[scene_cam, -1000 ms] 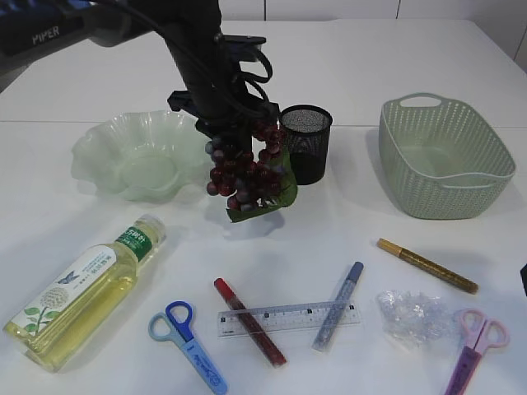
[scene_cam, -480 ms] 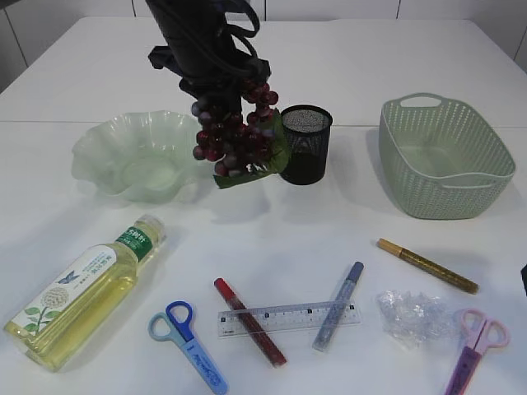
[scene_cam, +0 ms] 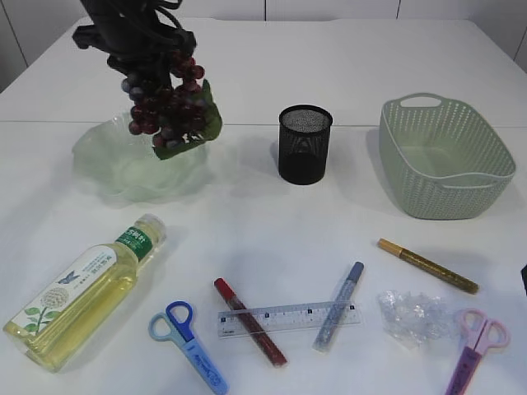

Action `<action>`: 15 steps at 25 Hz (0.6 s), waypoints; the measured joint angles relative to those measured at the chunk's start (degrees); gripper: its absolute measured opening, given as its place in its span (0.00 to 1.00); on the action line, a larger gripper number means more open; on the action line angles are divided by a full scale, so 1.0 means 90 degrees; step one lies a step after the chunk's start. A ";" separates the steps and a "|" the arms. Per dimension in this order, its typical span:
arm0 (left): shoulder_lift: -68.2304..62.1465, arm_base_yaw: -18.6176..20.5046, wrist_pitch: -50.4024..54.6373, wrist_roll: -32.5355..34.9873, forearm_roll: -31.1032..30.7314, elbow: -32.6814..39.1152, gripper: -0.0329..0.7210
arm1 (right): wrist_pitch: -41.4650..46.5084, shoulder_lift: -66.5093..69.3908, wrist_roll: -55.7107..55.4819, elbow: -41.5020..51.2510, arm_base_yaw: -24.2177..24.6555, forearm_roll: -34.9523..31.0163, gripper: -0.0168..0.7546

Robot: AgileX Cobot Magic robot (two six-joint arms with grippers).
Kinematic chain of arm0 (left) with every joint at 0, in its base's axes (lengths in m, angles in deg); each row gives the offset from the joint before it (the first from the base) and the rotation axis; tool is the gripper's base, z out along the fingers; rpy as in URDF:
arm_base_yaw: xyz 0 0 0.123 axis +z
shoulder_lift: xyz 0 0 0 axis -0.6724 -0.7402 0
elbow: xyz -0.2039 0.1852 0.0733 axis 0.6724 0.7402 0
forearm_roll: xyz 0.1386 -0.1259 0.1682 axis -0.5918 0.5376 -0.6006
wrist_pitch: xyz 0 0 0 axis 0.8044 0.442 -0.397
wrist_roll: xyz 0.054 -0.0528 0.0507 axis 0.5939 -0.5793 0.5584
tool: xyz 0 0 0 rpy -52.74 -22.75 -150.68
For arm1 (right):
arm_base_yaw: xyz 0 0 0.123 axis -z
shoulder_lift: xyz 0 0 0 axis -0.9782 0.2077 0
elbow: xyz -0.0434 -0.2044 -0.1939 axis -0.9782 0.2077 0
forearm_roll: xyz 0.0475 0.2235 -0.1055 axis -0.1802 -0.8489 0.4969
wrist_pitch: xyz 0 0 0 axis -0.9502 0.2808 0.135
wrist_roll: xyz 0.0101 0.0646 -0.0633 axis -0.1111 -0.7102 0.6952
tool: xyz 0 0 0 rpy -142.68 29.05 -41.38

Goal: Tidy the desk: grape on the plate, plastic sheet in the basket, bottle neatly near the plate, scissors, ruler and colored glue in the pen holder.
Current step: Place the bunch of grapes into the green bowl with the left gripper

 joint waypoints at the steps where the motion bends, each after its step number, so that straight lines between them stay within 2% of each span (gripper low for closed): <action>1: 0.0000 0.0105 0.0000 0.0000 -0.0033 0.0000 0.24 | 0.0000 0.0000 0.0000 0.0000 0.0000 0.0000 0.71; 8: 0.0000 0.0644 0.0000 -0.0012 -0.0095 0.0000 0.24 | 0.0000 0.0000 0.0000 0.0000 0.0000 0.0011 0.71; 15: -0.0311 0.0787 -0.0198 -0.0024 -0.0256 0.0000 0.24 | 0.0000 0.0000 0.0000 0.0000 0.0000 0.0011 0.71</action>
